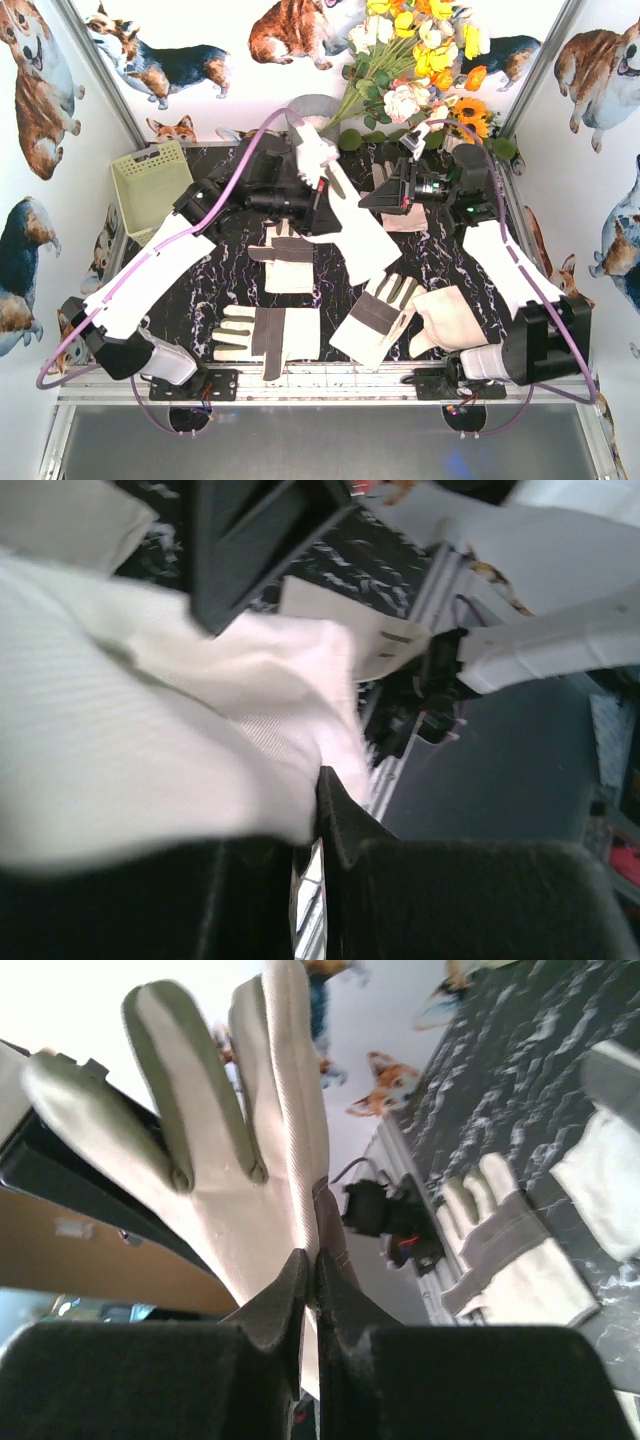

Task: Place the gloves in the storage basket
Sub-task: Turn over the glove, then pair the glove with the glove.

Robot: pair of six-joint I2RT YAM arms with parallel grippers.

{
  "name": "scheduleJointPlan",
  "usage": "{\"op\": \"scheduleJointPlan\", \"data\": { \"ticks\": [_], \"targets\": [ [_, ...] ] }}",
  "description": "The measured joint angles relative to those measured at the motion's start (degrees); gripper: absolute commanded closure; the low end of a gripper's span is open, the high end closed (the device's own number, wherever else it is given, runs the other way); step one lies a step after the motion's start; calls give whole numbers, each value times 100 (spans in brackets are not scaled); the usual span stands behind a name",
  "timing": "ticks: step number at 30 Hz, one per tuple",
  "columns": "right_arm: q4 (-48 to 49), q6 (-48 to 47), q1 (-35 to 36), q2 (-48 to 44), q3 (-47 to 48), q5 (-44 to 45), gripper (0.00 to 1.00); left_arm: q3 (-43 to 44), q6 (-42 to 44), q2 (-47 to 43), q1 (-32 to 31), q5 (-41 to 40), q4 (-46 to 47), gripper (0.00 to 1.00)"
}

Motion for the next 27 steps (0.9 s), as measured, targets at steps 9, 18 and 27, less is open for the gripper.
{"op": "scheduleJointPlan", "data": {
  "ticks": [9,18,27],
  "targets": [
    [-3209,-2872,638,-970,483,2688,100,-149,-841,-39,297,-1222,-330,100],
    [-3676,-3770,1698,-1331,391,5018,100,-151,-1145,407,568,-1869,-859,100],
    [-3781,-3967,2509,-315,514,6210,100,-678,-680,586,1088,-1937,-1169,100]
  ]
}}
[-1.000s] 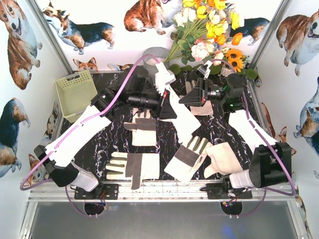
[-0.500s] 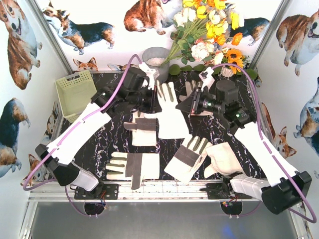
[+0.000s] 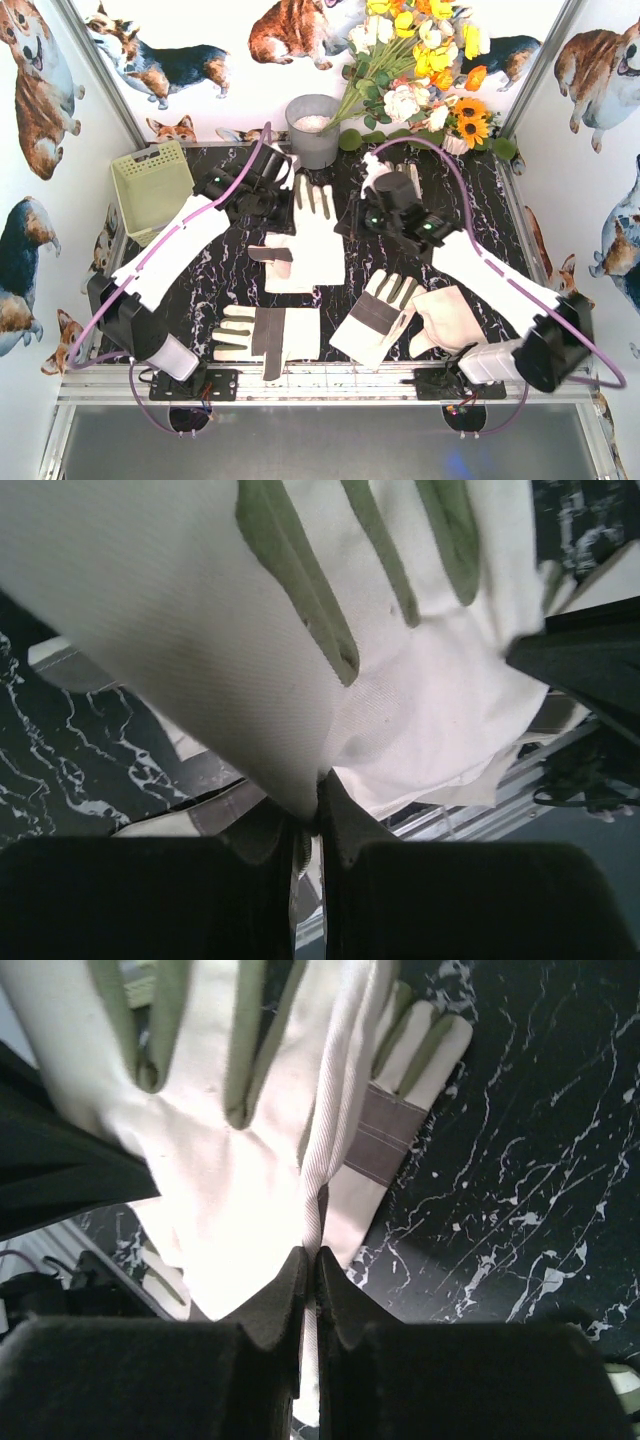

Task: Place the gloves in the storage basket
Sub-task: Pair the glove with the glove.

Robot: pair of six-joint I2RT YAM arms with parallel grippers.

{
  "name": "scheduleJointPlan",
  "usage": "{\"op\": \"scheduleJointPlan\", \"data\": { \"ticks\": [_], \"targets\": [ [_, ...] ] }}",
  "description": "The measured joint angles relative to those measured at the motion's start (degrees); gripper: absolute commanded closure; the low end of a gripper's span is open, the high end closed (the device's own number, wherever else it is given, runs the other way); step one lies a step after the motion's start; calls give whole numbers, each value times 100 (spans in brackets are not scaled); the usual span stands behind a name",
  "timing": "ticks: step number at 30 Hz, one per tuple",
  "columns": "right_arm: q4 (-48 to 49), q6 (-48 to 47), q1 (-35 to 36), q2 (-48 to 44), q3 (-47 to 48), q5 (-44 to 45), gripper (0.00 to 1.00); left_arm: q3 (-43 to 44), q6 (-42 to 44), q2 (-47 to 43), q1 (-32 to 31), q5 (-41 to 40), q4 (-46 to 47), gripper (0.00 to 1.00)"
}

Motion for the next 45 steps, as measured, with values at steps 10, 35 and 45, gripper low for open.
{"op": "scheduleJointPlan", "data": {
  "ticks": [10,35,45],
  "targets": [
    [459,730,251,1182,26,302,100,-599,308,374,597,179,160,100],
    [619,837,535,3477,1523,450,100,-579,1340,1991,1740,767,90,99],
    [120,1196,555,3670,1768,588,100,-476,1707,2256,1904,1117,205,95]
  ]
}}
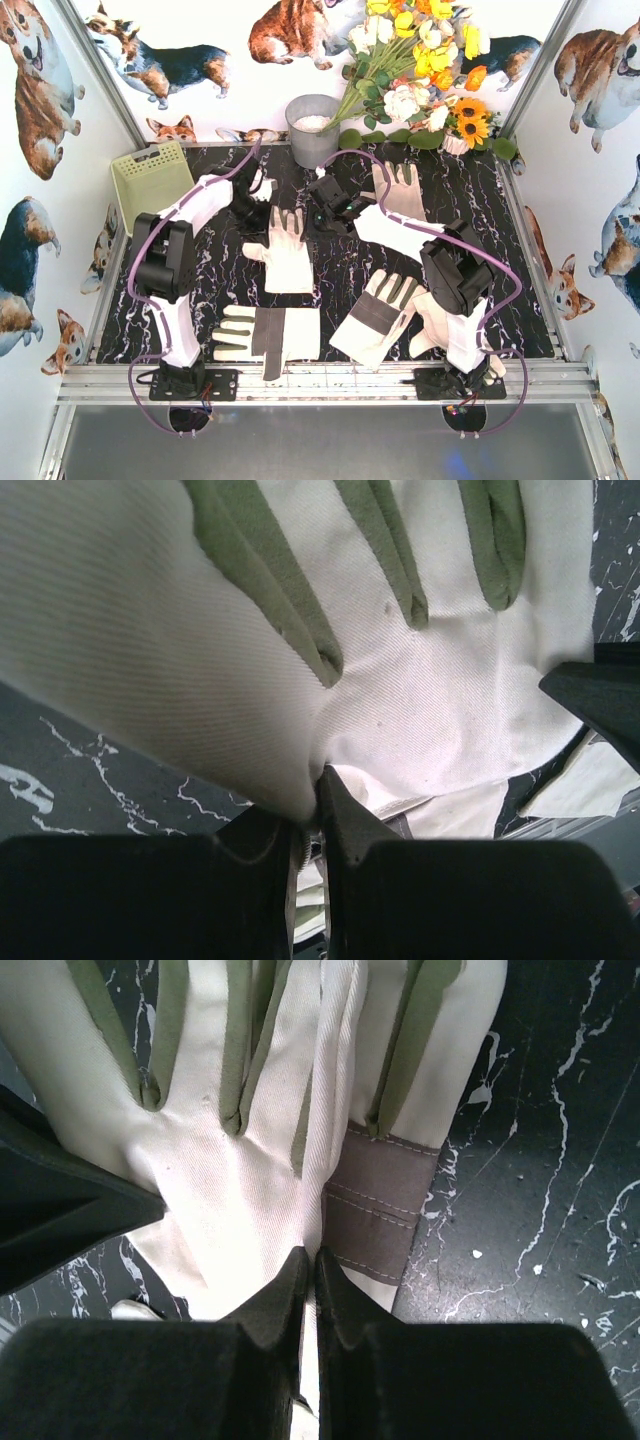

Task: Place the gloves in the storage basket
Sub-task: Pair the glove with the glove.

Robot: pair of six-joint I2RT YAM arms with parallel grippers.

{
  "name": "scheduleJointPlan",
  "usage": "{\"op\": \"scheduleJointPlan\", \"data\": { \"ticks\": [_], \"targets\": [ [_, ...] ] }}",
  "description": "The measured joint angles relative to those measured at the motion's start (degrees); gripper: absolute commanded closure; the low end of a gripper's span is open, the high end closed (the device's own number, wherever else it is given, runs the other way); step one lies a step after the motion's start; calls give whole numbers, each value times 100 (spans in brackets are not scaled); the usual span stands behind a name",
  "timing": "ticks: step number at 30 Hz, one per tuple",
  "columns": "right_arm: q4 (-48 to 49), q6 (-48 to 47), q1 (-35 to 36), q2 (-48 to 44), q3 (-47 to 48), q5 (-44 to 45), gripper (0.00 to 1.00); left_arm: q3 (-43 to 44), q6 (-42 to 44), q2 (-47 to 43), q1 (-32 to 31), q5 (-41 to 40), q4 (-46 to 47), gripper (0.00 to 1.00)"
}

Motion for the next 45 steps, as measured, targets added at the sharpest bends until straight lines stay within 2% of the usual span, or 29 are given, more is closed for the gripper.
{"op": "scheduleJointPlan", "data": {
  "ticks": [8,16,18,21,24,33,40,43,45],
  "targets": [
    [-68,136,15,2,0,179,100,0,122,208,37,125,234,91],
    [-142,116,15,269,22,289,100,-42,190,389,66,96,409,74],
    [-216,114,15,341,24,291,100,-44,208,387,79,70,472,67],
    [-332,111,15,382,28,286,100,-46,219,378,120,26,568,62],
    [-369,109,15,382,44,286,94,-46,192,319,170,-15,623,59],
    [-376,118,7,382,142,146,75,-205,-142,83,514,407,1080,61],
    [-348,133,-70,382,142,35,70,-452,-505,90,741,837,1502,66],
    [-341,133,-116,387,142,-7,67,-479,-590,101,750,940,1644,72],
    [-341,138,-146,426,170,-52,69,-485,-636,109,750,988,1703,76]
  ]
}}
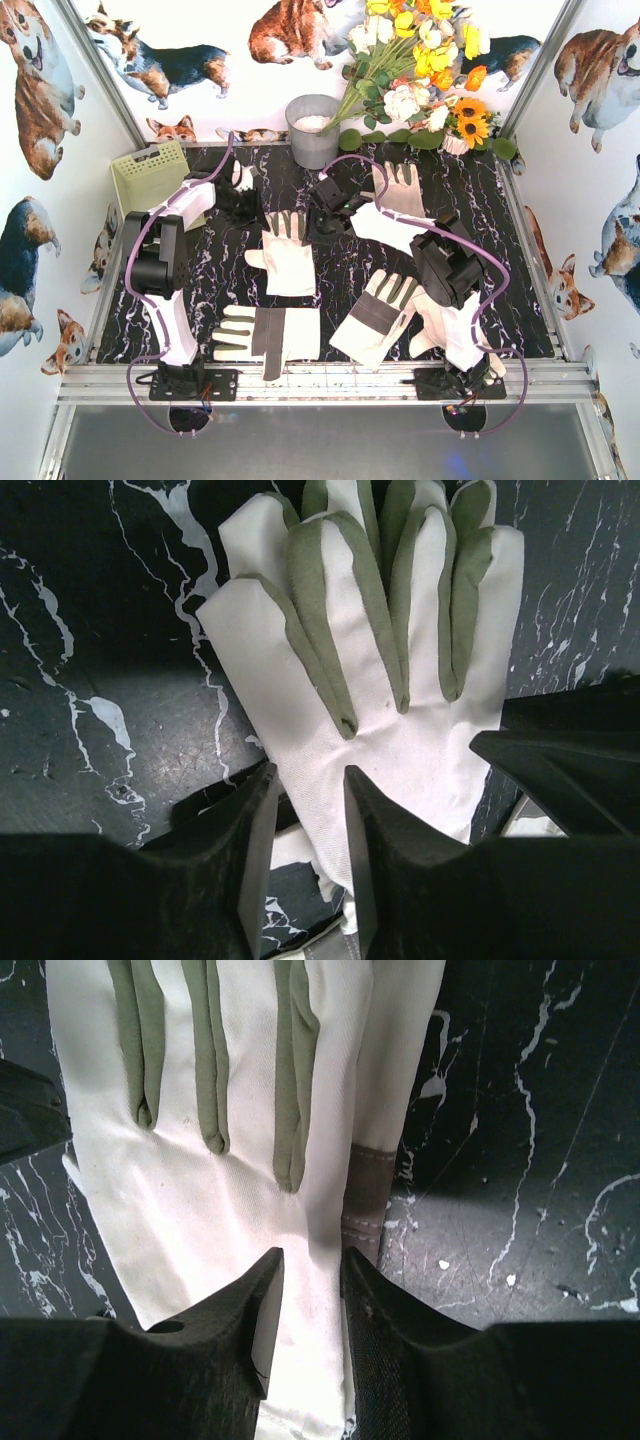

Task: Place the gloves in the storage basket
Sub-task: Pair the glove with the glove.

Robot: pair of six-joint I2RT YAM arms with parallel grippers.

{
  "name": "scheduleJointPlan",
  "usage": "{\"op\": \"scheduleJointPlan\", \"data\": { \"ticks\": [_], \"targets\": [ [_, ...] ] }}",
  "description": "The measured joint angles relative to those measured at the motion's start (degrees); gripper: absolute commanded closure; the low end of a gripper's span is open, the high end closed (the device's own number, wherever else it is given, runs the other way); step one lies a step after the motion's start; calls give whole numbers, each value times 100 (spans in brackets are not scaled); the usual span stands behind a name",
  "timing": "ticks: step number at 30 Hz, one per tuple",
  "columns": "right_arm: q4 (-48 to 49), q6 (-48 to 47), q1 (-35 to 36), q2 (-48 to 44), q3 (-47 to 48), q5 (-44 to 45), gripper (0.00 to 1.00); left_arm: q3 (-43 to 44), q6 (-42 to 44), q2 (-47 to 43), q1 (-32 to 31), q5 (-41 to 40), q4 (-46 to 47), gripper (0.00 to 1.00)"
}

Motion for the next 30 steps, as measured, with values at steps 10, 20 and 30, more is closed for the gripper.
{"op": "scheduleJointPlan", "data": {
  "ticks": [10,20,30],
  "targets": [
    [35,-37,-50,262,90,-164,92,-81,-87,249,2,33,175,99],
    [127,-92,-70,264,90,-243,100,-160,-249,258,2,-186,380,72],
    [160,-151,-74,264,90,-267,100,-374,-592,247,2,-267,697,80]
  ]
}}
